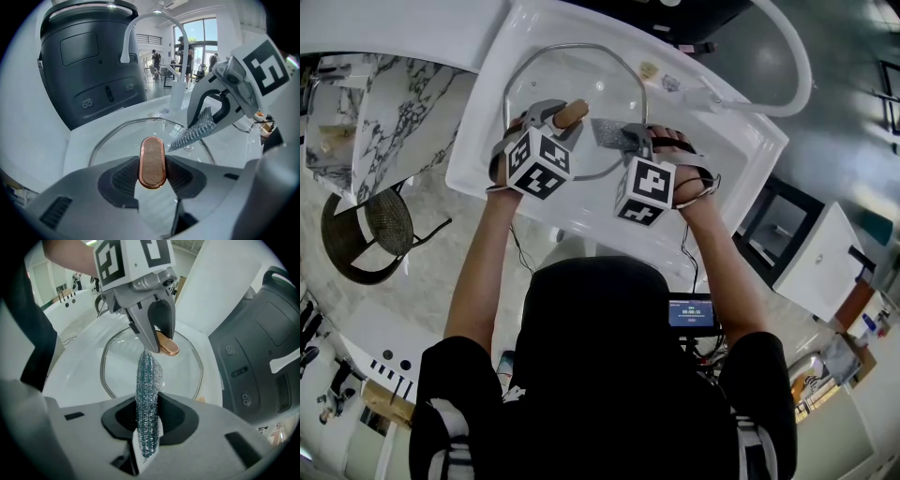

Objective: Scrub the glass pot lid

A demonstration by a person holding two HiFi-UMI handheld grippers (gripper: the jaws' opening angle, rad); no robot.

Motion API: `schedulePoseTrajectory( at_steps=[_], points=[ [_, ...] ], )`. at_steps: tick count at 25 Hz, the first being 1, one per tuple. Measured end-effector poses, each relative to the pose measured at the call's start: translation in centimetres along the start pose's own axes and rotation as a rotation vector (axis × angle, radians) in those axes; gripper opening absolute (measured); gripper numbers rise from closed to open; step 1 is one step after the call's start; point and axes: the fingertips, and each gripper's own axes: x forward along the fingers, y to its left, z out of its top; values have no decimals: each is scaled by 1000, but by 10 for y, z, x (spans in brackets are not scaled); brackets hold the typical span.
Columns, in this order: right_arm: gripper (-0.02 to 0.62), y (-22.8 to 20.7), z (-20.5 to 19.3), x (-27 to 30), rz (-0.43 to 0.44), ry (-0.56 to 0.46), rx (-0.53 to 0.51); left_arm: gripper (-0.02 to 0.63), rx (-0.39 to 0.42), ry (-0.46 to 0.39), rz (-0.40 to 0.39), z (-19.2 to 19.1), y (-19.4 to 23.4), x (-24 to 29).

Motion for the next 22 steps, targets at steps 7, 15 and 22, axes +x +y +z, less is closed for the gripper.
schedulePoseTrajectory(
  at_steps=[7,15,22],
  points=[
    [75,8,1,-2,36,2,16,169,0,-2,-2,0,-1,0],
    [75,19,3,-4,81,3,35,169,2,-1,-2,1,0,-1],
    [75,28,6,-9,159,-21,84,169,-4,-7,-3,1,0,-1]
  ],
)
